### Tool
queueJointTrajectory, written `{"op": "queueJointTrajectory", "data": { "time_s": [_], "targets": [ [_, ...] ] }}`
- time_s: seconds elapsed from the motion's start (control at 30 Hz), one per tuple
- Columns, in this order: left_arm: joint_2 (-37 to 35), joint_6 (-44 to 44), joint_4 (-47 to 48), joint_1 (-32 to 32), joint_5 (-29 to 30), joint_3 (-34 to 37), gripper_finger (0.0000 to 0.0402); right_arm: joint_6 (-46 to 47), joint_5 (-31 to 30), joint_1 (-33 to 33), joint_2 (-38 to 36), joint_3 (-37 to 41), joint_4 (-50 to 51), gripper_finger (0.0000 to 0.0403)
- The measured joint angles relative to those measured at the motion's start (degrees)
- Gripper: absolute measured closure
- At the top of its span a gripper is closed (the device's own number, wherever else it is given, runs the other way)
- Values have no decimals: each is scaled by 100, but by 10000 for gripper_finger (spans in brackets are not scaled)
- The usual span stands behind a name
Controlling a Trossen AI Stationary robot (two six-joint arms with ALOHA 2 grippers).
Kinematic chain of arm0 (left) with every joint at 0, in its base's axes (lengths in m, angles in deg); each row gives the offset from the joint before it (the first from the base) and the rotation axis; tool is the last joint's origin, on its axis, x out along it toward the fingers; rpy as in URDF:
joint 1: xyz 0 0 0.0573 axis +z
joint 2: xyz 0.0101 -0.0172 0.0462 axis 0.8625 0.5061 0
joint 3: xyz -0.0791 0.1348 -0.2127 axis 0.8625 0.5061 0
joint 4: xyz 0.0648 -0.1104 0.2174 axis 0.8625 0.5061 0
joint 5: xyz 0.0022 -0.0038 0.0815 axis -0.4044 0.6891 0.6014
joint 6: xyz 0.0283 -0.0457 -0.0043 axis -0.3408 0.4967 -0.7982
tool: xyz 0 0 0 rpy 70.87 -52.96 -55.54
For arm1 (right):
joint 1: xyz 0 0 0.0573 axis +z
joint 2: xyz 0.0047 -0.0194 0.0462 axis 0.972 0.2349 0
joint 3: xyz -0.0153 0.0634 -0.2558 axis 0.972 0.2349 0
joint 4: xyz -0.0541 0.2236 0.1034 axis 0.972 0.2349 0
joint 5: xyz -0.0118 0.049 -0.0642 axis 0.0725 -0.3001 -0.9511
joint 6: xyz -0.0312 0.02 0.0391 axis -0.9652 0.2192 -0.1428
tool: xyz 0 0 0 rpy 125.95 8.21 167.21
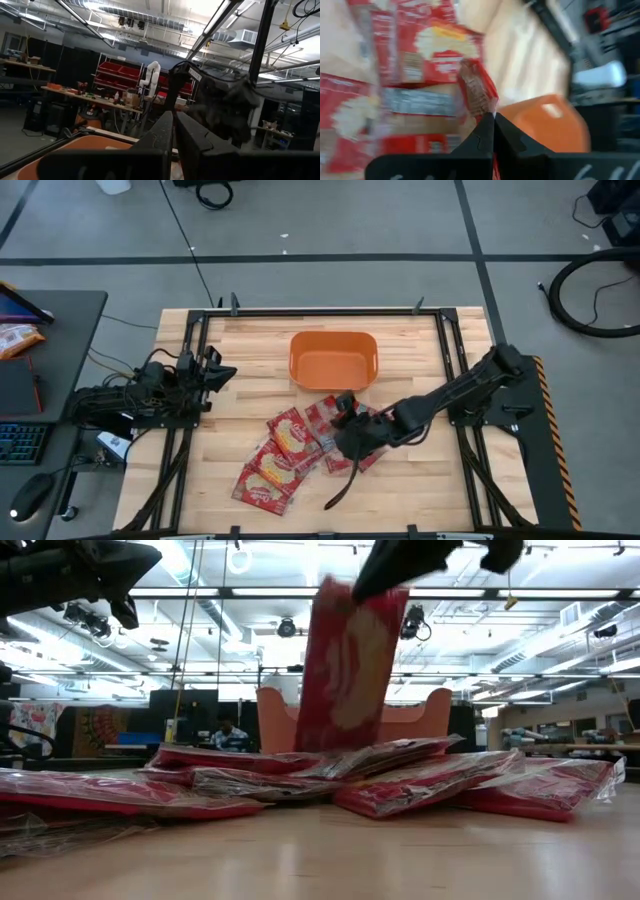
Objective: Sort popcorn bags into baskets
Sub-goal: Put the red popcorn bag into the orange bin
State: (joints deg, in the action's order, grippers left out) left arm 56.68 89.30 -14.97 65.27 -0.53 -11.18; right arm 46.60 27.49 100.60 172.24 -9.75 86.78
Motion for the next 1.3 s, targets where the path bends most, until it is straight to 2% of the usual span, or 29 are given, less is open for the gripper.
{"op": "queueJointTrajectory", "data": {
  "time_s": [0.2,0.4,0.5,0.7,1.03,1.13,1.3],
  "targets": [
    [0,-4,0,0,0,0,377,-1173,-399,-255,-584,0,-449,394],
    [2,-89,0,0,0,0,377,-2196,-269,-727,-1062,0,-1144,395],
    [2,-89,0,0,0,0,377,-2471,168,-1150,-1176,-2,-1316,395],
    [0,-91,-15,0,0,0,377,-2486,1475,-2159,-1128,1,-1287,395],
    [13,-224,-50,-1,60,2,377,-2466,3503,-3566,-574,11,-1596,395],
    [37,-240,-50,0,109,2,377,-2457,3749,-3784,-287,11,-1484,395],
    [39,-241,-46,0,107,2,377,-2733,3571,-3950,76,11,-1024,395]
  ]
}}
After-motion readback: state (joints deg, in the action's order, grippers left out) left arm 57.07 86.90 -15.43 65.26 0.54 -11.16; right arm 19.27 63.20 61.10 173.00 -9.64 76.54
